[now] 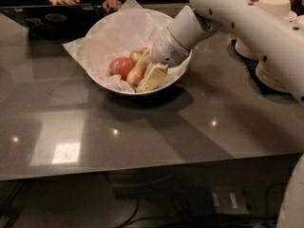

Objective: Pick apple from white bowl

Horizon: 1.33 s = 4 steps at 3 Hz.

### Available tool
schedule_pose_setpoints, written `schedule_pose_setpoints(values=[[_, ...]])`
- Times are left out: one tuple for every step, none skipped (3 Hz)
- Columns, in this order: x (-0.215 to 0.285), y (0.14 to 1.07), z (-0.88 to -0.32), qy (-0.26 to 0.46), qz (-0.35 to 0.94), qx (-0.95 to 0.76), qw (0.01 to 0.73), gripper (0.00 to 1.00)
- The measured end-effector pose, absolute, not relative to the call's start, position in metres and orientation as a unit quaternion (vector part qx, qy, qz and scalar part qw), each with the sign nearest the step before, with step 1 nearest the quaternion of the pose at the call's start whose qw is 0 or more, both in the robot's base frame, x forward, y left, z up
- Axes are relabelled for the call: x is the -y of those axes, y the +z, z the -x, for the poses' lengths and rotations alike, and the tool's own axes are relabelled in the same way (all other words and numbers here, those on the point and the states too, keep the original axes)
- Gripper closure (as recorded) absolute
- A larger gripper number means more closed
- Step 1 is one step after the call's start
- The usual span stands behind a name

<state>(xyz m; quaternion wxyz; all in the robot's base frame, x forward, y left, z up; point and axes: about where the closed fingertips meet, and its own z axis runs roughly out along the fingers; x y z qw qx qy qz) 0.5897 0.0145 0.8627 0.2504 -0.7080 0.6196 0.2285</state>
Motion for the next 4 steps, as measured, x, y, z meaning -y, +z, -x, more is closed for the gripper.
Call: schedule_pose_setpoints(values=[[-0.015, 0.873, -0.589, 0.246, 0.705, -0.608, 0.27, 1.0], [-0.014, 0.896, -0.587, 0.256, 0.707, -0.591, 0.293, 1.0], [-0.01, 0.908, -0.586, 0.273, 0.703, -0.579, 0.31, 1.0], [0.004, 0.917, -0.583, 0.298, 0.697, -0.564, 0.328, 1.0]])
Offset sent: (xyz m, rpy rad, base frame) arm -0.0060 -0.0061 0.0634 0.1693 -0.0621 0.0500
